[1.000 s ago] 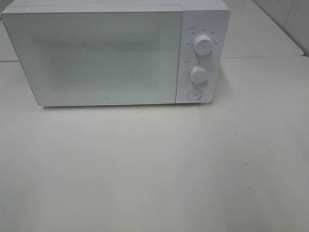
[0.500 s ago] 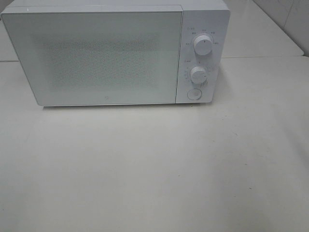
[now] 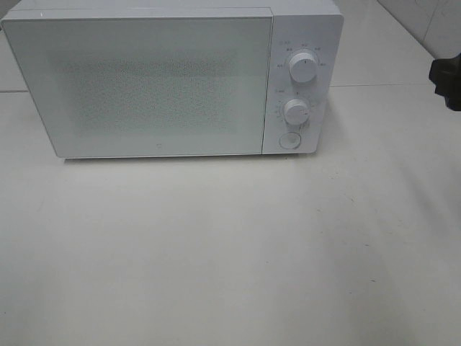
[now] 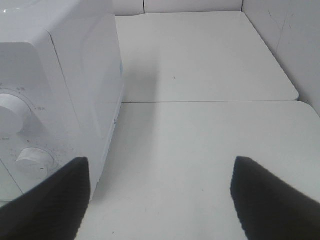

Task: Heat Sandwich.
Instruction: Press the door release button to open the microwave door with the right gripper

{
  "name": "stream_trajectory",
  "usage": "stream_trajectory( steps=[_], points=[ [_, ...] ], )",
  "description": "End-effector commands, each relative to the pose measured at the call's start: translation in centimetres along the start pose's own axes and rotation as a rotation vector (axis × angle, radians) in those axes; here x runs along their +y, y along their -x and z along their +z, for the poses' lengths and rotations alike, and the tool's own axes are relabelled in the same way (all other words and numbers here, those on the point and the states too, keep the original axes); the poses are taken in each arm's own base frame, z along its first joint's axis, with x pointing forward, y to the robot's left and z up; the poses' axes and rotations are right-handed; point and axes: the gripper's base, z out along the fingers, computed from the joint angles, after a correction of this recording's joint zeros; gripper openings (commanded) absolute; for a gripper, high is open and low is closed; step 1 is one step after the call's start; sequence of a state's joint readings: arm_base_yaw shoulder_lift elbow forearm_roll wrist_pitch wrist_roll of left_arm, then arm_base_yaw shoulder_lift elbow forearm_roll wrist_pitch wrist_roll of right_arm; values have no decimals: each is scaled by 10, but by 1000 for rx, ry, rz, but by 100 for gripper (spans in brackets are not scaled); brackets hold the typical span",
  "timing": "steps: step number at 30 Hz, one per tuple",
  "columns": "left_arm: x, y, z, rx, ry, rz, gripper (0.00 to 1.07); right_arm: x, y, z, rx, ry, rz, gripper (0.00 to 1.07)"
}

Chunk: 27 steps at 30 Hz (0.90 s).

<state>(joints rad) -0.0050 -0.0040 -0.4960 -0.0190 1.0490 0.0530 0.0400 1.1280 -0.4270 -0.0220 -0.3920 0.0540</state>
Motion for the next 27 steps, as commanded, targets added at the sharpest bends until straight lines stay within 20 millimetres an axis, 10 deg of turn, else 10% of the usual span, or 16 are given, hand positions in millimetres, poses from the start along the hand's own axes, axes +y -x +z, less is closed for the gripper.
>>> stream_trajectory(
  steps=[1,27],
  points=[
    [0,-1,-2,-28,4,1,98,0,-8,5,-46,-7,6,76],
    [0,-1,-2,-28,4,1,98,90,-83,32,2,48,-17,76]
  ],
)
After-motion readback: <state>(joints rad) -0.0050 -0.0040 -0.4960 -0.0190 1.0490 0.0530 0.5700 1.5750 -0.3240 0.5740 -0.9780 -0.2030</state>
